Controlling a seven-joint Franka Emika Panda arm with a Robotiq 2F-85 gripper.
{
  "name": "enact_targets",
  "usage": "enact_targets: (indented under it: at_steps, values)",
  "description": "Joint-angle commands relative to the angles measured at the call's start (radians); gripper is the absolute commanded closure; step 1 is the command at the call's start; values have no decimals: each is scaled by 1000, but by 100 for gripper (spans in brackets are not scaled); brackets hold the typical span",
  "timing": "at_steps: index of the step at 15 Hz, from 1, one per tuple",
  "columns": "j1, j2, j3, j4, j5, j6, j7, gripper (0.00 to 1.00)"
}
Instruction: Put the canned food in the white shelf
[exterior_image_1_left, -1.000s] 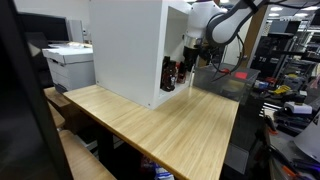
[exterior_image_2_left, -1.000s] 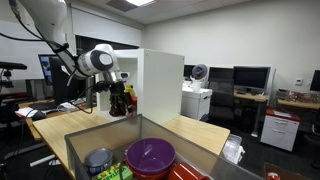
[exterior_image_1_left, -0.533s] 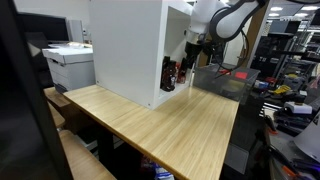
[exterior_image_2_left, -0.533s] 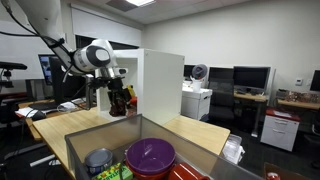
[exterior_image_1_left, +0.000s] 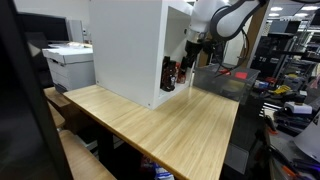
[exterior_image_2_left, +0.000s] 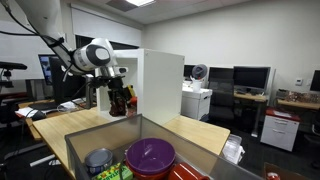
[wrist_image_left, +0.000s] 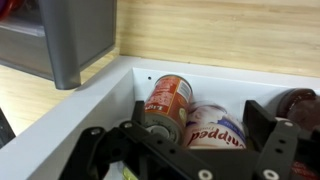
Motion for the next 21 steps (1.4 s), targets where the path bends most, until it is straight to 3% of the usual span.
enact_targets:
  at_steps: [1,9,21]
  values:
    - [-11,-1,9,-6,-34,-3,17,0]
    - [0,-21,22,-51,-54,-16,17,0]
    - [-4,-149,69,-251,-44,-23,5,0]
